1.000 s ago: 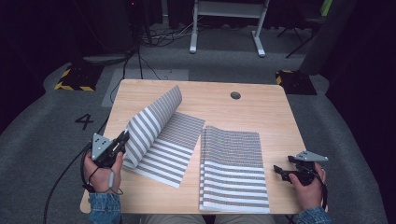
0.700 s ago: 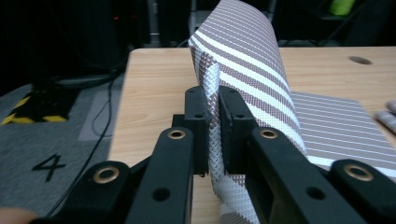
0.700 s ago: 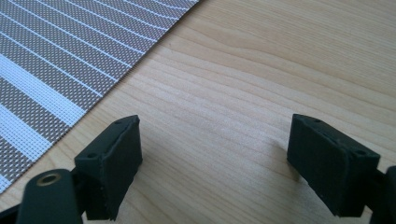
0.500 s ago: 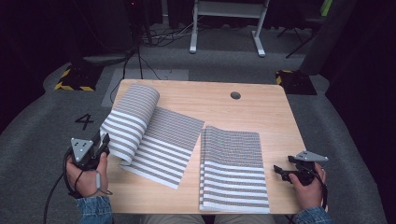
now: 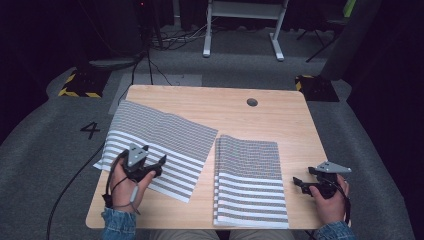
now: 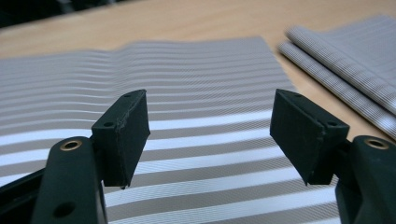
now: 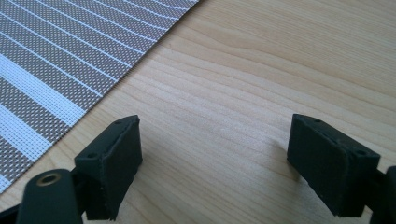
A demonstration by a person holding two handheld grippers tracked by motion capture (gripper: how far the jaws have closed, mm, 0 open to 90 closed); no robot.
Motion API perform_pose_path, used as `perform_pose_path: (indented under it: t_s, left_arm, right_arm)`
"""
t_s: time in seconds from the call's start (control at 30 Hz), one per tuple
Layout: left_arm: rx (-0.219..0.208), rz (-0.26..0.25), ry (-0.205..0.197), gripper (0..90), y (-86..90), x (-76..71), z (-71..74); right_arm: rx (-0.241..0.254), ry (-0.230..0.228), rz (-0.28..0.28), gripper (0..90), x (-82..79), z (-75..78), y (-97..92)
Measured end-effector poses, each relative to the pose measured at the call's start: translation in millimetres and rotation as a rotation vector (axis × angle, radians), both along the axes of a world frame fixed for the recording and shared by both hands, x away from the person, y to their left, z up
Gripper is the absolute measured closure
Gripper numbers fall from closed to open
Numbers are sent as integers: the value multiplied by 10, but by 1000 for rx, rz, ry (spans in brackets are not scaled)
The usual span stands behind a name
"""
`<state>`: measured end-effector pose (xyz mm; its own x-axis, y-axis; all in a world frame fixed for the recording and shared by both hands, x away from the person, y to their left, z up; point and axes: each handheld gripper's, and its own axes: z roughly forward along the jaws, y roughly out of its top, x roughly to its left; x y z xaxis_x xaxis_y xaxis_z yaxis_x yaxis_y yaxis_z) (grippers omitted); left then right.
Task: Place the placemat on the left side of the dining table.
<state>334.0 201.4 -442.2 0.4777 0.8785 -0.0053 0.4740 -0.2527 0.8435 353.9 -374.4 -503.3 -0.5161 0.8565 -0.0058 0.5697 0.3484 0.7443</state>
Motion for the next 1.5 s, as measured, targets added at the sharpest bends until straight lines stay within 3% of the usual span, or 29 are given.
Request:
perform_pose_path:
  t_s: [0.27, 0.43, 0.5, 0.53, 0.77, 0.9, 0.97, 1.07, 1.1, 1.13, 1.3, 1.43, 1.5]
  left_arm:
    - [95, -126, 181, 257, -331, 76, -271]
    - [182, -228, 277, 217, -510, 87, -422]
    - [214, -244, 308, 203, -549, 87, -455]
    - [208, -250, 331, 197, -562, 84, -476]
    - [192, -227, 306, 197, -581, 66, -493]
    - [173, -215, 333, 203, -594, 70, -487]
    - [196, -220, 336, 213, -608, 101, -472]
    - [198, -218, 350, 227, -631, 141, -461]
    - [204, -214, 330, 227, -633, 159, -465]
    - [199, -207, 349, 242, -636, 165, -449]
    - [196, -166, 342, 457, -575, 240, -416]
    - [148, -140, 316, 670, -446, 277, -434]
    - [68, -119, 312, 781, -386, 290, -472]
  right_arm:
    - [0, 0, -1, 178, 0, -1, 1]
    - [-1, -1, 1, 178, 1, -1, -1]
    - [0, 0, 0, 178, 0, 0, 0]
    - [0, 0, 0, 178, 0, 0, 0]
    - [0, 0, 0, 178, 0, 0, 0]
    - [0, -1, -1, 178, 0, -1, 2]
    - [-1, -2, -1, 178, 0, -2, 2]
    - [-2, -2, -2, 177, -1, -1, 3]
    - [-1, -2, -2, 177, 0, -2, 3]
    - [-1, -2, -1, 177, 0, -2, 2]
    - [-2, -2, -2, 177, 0, -2, 2]
    - [-1, -2, -3, 177, -1, -1, 3]
    - [-2, -2, -2, 177, 0, -1, 2]
